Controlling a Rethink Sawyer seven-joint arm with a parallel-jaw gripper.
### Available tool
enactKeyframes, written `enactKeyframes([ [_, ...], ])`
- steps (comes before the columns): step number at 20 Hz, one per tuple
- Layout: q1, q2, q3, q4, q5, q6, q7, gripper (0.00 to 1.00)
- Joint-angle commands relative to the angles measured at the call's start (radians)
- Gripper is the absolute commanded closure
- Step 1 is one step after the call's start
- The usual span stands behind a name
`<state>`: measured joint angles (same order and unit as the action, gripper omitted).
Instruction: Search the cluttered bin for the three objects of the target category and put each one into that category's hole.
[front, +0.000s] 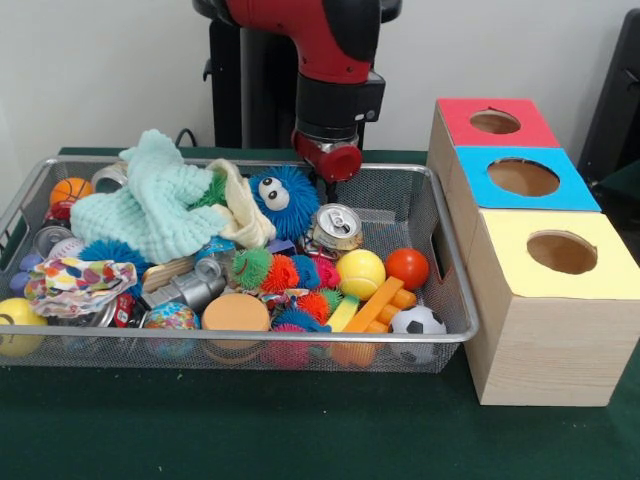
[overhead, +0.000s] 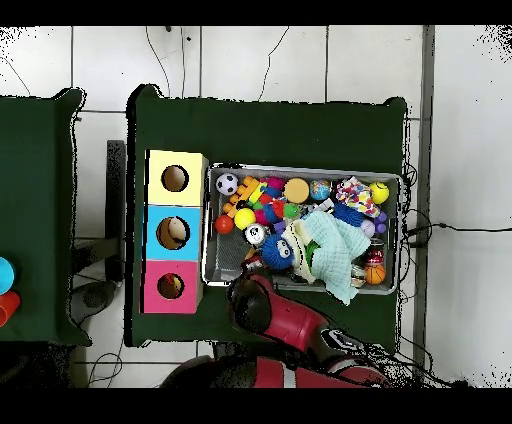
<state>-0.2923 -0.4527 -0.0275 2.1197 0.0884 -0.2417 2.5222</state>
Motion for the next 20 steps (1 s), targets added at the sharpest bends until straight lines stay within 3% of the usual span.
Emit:
enactKeyframes([
  [1,-0.015,0.208,0.027,-0.135,0.088,0.119,0.098,0.00],
  [5,-0.026,0.195,0.040,-0.126,0.103,0.224,0.081,0.00],
  [7,-0.031,0.196,0.040,-0.134,0.076,0.240,0.051,0.00],
  [8,-0.035,0.195,0.042,-0.138,0.062,0.248,0.038,1.00],
  [14,-0.085,0.189,0.078,-0.148,0.033,0.358,-0.005,1.00],
  [18,-0.115,0.145,0.089,-0.147,0.053,0.499,0.002,1.00],
  [20,-0.144,0.123,0.107,-0.146,0.031,0.501,-0.010,1.00],
])
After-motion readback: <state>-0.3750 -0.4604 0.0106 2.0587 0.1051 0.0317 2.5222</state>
